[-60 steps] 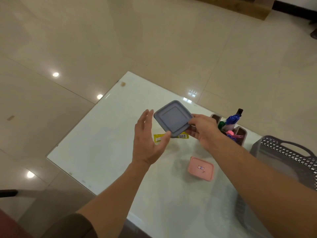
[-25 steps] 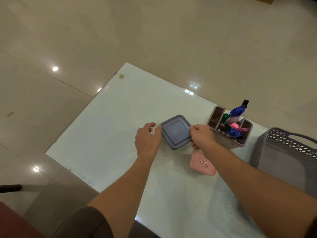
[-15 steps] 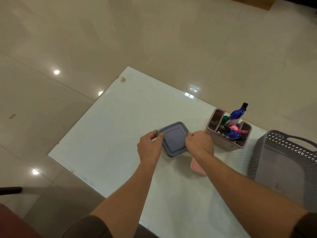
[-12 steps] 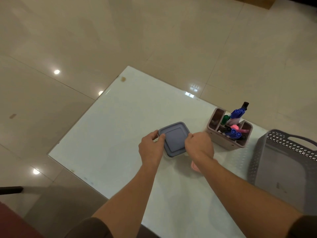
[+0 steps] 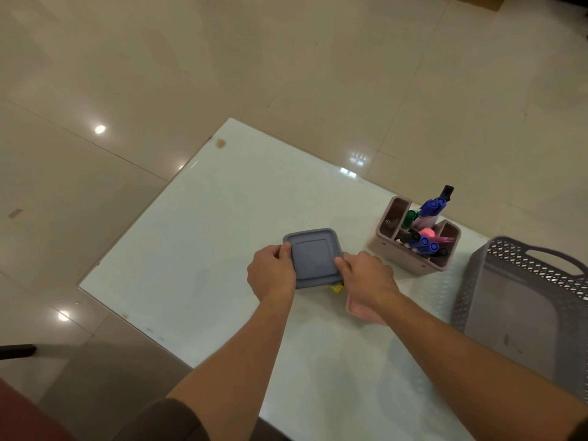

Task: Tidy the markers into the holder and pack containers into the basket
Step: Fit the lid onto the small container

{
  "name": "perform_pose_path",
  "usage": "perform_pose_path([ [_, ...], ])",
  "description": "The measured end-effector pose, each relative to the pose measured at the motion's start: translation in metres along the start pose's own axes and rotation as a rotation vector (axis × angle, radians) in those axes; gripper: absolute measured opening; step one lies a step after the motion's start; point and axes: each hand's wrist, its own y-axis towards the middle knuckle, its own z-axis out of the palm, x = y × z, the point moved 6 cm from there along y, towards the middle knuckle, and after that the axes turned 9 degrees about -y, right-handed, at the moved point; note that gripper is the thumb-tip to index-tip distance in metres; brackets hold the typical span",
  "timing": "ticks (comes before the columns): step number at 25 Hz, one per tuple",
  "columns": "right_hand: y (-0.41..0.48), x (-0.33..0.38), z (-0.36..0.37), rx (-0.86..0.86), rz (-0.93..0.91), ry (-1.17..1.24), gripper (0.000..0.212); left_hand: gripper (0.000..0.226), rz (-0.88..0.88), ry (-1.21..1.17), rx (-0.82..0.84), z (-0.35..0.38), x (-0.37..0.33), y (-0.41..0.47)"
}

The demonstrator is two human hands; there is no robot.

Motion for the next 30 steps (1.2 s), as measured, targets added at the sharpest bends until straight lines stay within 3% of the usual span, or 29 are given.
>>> perform_pose_path([
  [4,0.001,-0.006,0.001,0.073,0.044,0.021,0.044,0.035,0.064,-0.042,0.192,0.009,0.011,0.008],
  [7,0.005,-0.010,0.002,0.052,0.054,0.081,0.045,0.060,0.019,-0.182,0.315,0.012,0.025,0.010],
  [9,0.006,-0.013,0.005,0.051,0.042,0.136,0.045,0.063,0.001,-0.189,0.314,0.014,0.028,0.013],
  [13,0.005,-0.021,0.011,0.074,-0.003,0.285,0.040,0.039,-0.076,-0.207,0.325,0.016,0.027,0.020],
  [30,0.013,-0.029,0.018,0.098,0.010,0.481,0.032,0.030,-0.177,-0.263,0.436,0.019,0.026,0.030],
])
